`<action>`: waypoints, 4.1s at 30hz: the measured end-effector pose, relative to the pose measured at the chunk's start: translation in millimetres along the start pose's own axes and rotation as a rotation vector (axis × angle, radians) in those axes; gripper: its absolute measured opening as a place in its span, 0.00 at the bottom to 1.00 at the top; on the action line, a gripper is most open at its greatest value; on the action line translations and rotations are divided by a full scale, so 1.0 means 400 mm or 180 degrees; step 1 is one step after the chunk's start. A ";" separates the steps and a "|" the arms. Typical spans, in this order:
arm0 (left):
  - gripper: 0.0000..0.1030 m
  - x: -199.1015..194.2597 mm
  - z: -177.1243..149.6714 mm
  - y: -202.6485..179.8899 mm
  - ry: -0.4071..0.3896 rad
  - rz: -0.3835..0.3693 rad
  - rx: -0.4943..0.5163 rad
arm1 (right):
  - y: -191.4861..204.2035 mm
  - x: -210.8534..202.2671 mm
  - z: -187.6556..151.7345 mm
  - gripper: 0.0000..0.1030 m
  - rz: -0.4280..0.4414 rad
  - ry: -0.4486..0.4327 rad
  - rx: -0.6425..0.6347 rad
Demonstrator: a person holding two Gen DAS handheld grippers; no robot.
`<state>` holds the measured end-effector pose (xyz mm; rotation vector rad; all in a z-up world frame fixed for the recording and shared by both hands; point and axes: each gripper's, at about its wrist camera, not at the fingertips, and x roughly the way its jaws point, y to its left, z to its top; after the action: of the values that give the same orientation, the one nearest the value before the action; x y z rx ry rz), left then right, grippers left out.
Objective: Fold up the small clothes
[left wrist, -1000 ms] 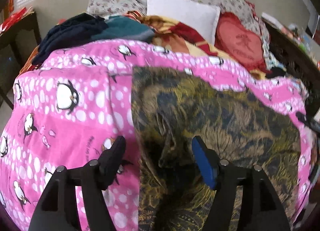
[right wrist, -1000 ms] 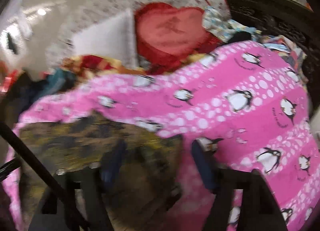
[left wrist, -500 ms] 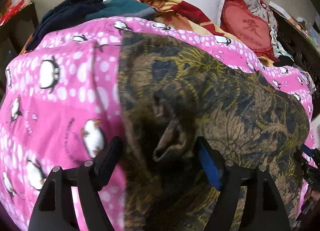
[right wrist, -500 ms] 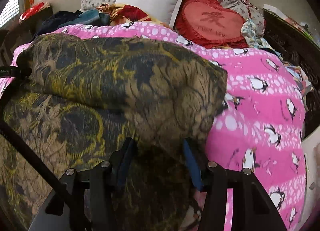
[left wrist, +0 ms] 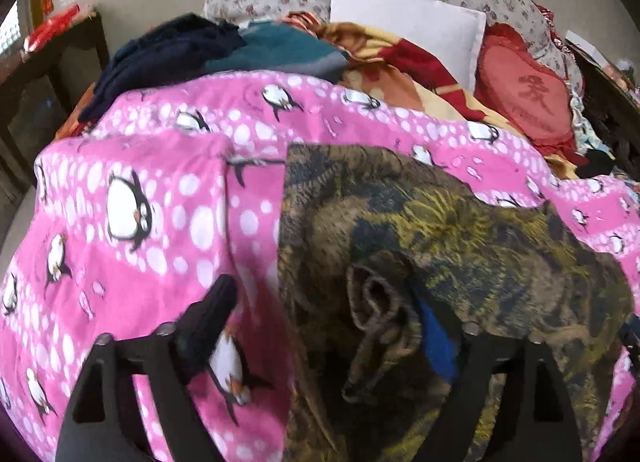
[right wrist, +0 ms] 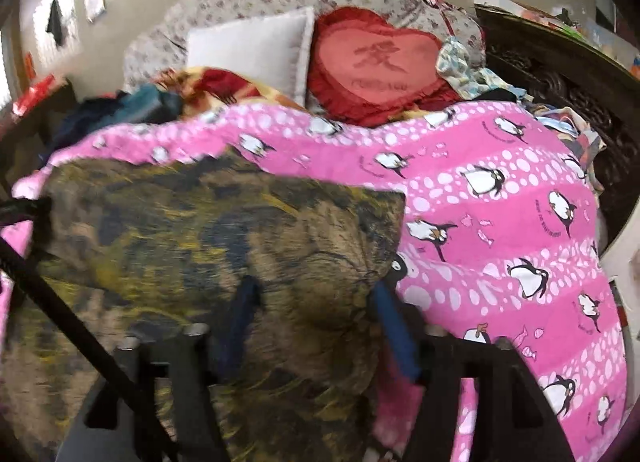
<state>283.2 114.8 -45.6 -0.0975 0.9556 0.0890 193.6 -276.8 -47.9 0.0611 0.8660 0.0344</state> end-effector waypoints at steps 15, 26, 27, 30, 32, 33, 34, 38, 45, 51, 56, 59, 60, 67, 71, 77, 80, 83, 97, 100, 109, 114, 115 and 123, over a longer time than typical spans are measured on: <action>0.88 -0.217 -0.194 0.060 0.0232 -0.0539 0.0111 | 0.002 -0.241 -0.214 0.75 0.0927 0.0486 0.0050; 0.88 -0.335 -0.479 0.090 0.0646 -0.0853 0.0382 | -0.064 -0.490 -0.440 0.82 0.0901 0.0793 0.0076; 0.88 -0.340 -0.500 0.092 0.0695 -0.0868 0.0382 | -0.074 -0.496 -0.466 0.83 0.0937 0.0826 0.0137; 0.88 -0.347 -0.565 0.116 0.0815 -0.0900 0.0309 | -0.088 -0.479 -0.545 0.83 0.1021 0.0970 0.0275; 0.88 -0.359 -0.598 0.133 0.0846 -0.0920 0.0261 | -0.094 -0.462 -0.570 0.83 0.1007 0.1000 0.0335; 0.88 -0.367 -0.610 0.140 0.0841 -0.0919 0.0246 | -0.097 -0.454 -0.578 0.83 0.1040 0.0982 0.0400; 0.88 -0.378 -0.623 0.147 0.0841 -0.0917 0.0230 | -0.105 -0.447 -0.583 0.83 0.1120 0.0936 0.0505; 0.88 -0.404 -0.674 0.179 0.0888 -0.0933 0.0147 | -0.114 -0.451 -0.577 0.83 0.1036 0.0773 0.0561; 0.89 -0.442 -0.724 0.167 0.0905 -0.0875 0.0231 | -0.091 -0.475 -0.564 0.83 0.1180 0.0633 0.0483; 0.90 -0.441 -0.745 0.158 0.1052 -0.1151 0.0201 | -0.164 -0.438 -0.587 0.44 0.1337 0.0543 0.0875; 0.90 -0.431 -0.754 0.156 0.1078 -0.1114 0.0168 | -0.139 -0.395 -0.620 0.39 0.1654 0.0658 0.0953; 0.90 -0.434 -0.754 0.157 0.1110 -0.1118 0.0177 | -0.121 -0.388 -0.625 0.43 0.1729 0.0619 0.0964; 0.90 -0.434 -0.754 0.157 0.1113 -0.1123 0.0180 | -0.115 -0.390 -0.624 0.46 0.1746 0.0598 0.0951; 0.99 -0.421 -0.761 0.129 0.1126 -0.1086 0.0277 | -0.095 -0.453 -0.582 0.09 0.1895 0.0325 0.0806; 0.99 -0.416 -0.753 0.138 0.1147 -0.1143 0.0186 | -0.165 -0.548 -0.528 0.09 0.1877 -0.0198 0.0913; 0.99 -0.424 -0.763 0.148 0.1148 -0.1197 0.0187 | -0.221 -0.521 -0.570 0.22 0.1243 0.0153 0.0938; 0.99 -0.429 -0.769 0.150 0.1167 -0.1227 0.0191 | -0.210 -0.490 -0.617 0.61 0.1344 0.0389 0.0963; 1.00 -0.430 -0.777 0.150 0.1187 -0.1264 0.0193 | -0.190 -0.467 -0.657 0.60 0.1510 0.0553 0.0881; 0.62 -0.457 -0.818 0.102 0.1233 -0.1391 0.0592 | -0.044 -0.495 -0.664 0.10 0.2154 0.0567 0.0374; 0.18 -0.457 -0.790 0.107 0.1312 -0.1542 0.0565 | -0.043 -0.525 -0.614 0.09 0.2328 0.0324 0.0363; 0.09 -0.498 -0.644 0.102 0.1027 -0.1859 0.0529 | -0.090 -0.524 -0.407 0.08 0.2211 -0.0334 0.0482; 0.09 -0.524 -0.500 0.134 0.0692 -0.1878 0.0353 | -0.108 -0.472 -0.255 0.08 0.2266 -0.0605 0.0561; 0.09 -0.522 -0.464 0.137 0.0615 -0.1896 0.0317 | -0.104 -0.455 -0.221 0.08 0.2230 -0.0627 0.0548; 0.09 -0.364 -0.099 0.119 0.0230 -0.1699 0.0028 | -0.133 -0.275 0.033 0.08 0.1810 -0.0708 0.0741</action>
<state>161.8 152.4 48.7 -0.3455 0.9742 -0.4129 132.7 -336.4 40.3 0.5196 0.6046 0.4515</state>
